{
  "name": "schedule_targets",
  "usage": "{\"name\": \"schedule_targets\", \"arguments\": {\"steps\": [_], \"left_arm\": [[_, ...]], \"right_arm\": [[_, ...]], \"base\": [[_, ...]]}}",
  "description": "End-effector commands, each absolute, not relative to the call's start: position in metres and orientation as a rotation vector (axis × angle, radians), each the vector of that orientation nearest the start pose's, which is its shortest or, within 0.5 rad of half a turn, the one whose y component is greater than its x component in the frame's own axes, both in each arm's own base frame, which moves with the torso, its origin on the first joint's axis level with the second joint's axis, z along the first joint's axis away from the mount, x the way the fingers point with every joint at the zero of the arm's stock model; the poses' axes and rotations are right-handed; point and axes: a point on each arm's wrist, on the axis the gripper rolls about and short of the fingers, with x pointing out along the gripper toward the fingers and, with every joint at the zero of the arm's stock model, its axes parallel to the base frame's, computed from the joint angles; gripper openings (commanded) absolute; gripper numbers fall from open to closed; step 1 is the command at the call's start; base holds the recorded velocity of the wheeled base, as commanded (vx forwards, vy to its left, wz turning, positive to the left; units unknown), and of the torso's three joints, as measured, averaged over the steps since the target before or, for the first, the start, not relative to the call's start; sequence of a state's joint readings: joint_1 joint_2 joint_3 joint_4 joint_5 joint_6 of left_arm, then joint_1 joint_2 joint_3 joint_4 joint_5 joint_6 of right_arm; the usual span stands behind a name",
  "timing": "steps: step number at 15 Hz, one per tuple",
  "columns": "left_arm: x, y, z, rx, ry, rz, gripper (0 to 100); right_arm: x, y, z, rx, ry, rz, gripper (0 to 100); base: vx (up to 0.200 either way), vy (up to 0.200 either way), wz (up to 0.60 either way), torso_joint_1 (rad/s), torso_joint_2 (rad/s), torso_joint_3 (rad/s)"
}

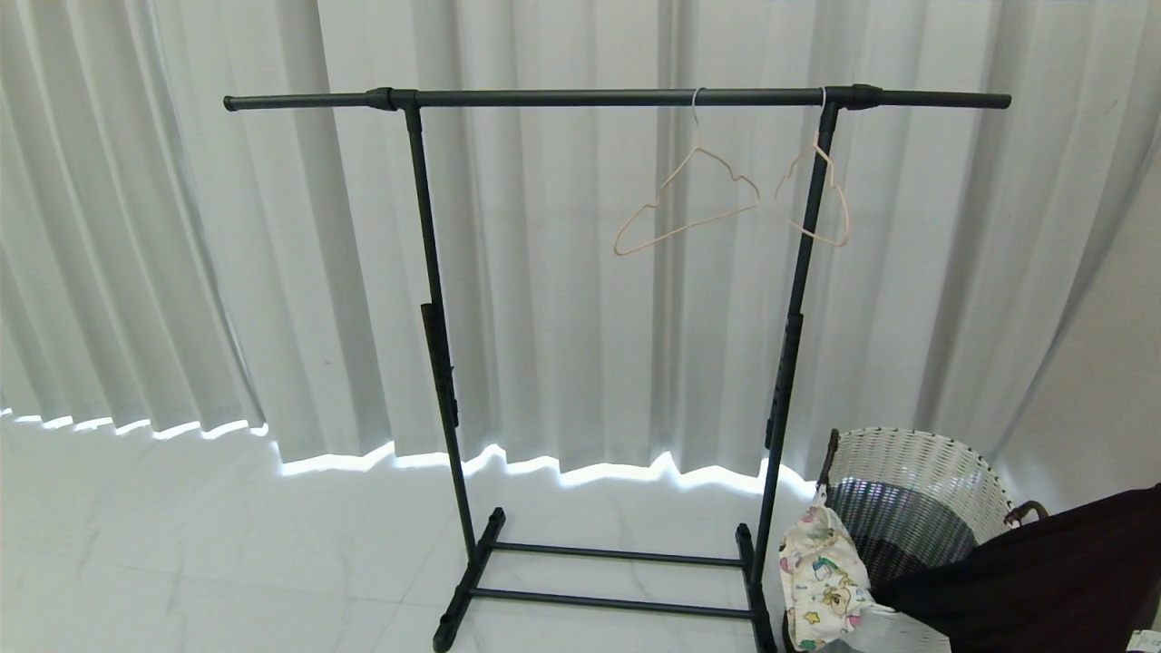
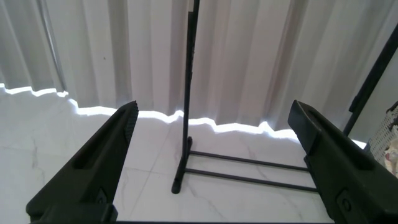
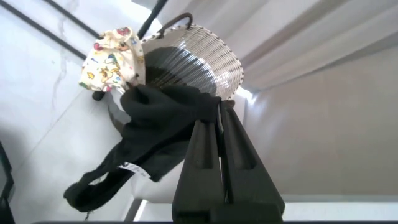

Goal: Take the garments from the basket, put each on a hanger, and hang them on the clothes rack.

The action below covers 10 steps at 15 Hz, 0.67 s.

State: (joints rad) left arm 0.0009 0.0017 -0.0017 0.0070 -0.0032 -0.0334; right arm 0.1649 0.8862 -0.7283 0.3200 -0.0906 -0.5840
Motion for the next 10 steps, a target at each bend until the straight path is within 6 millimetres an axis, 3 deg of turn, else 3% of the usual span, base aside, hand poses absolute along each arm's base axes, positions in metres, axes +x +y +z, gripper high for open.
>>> {"name": "schedule_targets", "arguments": {"steps": [1, 10], "left_arm": [[-0.023, 0.000, 0.075, -0.034, 0.006, -0.001, 100], [-0.023, 0.000, 0.075, -0.034, 0.008, -0.001, 100]], "right_arm": [[0.086, 0.014, 0.232, -0.638, 0.443, 0.226, 0], [0.090, 0.025, 0.227, -0.671, 0.445, 0.346, 0]], "base": [[0.000, 0.000, 0.00, 0.000, 0.00, 0.000], [0.000, 0.000, 0.00, 0.000, 0.00, 0.000]]}}
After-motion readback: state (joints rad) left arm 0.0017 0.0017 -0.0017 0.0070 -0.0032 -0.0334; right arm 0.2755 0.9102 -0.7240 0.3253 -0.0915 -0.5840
